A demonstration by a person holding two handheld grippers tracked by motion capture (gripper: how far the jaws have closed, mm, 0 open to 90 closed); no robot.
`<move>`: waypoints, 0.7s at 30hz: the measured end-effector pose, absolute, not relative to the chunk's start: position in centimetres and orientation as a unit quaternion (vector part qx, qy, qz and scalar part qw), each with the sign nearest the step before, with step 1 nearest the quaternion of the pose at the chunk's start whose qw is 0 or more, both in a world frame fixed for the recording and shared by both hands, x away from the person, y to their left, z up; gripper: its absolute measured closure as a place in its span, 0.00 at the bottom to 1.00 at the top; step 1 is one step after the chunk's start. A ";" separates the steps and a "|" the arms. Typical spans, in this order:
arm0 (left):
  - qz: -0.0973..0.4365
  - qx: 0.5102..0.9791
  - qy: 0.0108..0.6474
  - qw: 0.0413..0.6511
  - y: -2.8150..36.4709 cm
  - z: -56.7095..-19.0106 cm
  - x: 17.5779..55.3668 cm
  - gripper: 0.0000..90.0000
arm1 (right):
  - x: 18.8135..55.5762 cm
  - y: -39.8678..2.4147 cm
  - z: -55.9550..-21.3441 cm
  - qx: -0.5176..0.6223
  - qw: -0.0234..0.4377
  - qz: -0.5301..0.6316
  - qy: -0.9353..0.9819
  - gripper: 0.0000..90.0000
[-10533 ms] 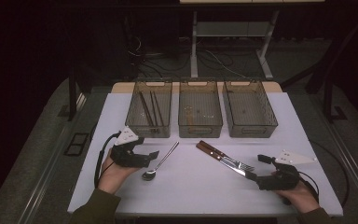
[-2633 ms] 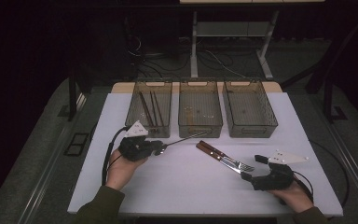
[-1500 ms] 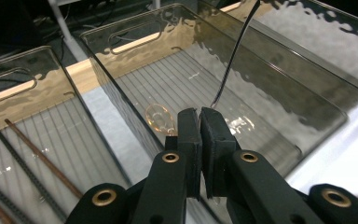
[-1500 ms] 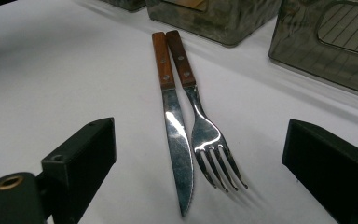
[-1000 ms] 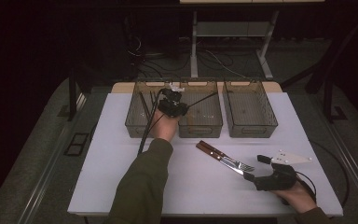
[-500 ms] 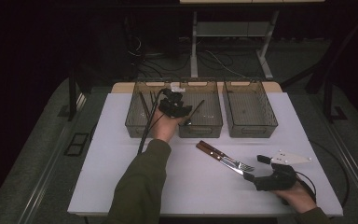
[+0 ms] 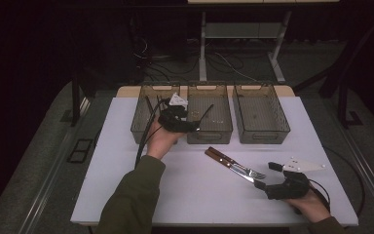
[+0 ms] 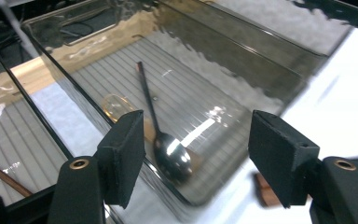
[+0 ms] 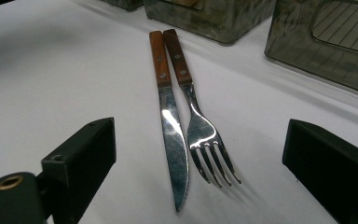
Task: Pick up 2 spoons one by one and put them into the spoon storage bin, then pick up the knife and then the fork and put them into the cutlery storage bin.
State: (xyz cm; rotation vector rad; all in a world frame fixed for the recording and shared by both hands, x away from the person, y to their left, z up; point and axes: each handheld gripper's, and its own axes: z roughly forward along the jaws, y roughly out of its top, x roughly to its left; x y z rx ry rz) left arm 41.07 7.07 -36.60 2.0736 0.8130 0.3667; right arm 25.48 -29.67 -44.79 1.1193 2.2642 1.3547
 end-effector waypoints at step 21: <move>0.118 0.825 0.295 0.468 12.3 -39.3 34.2 0.18 | 25.6 -29.5 -44.6 0.383 0.136 0.477 0.779 0.10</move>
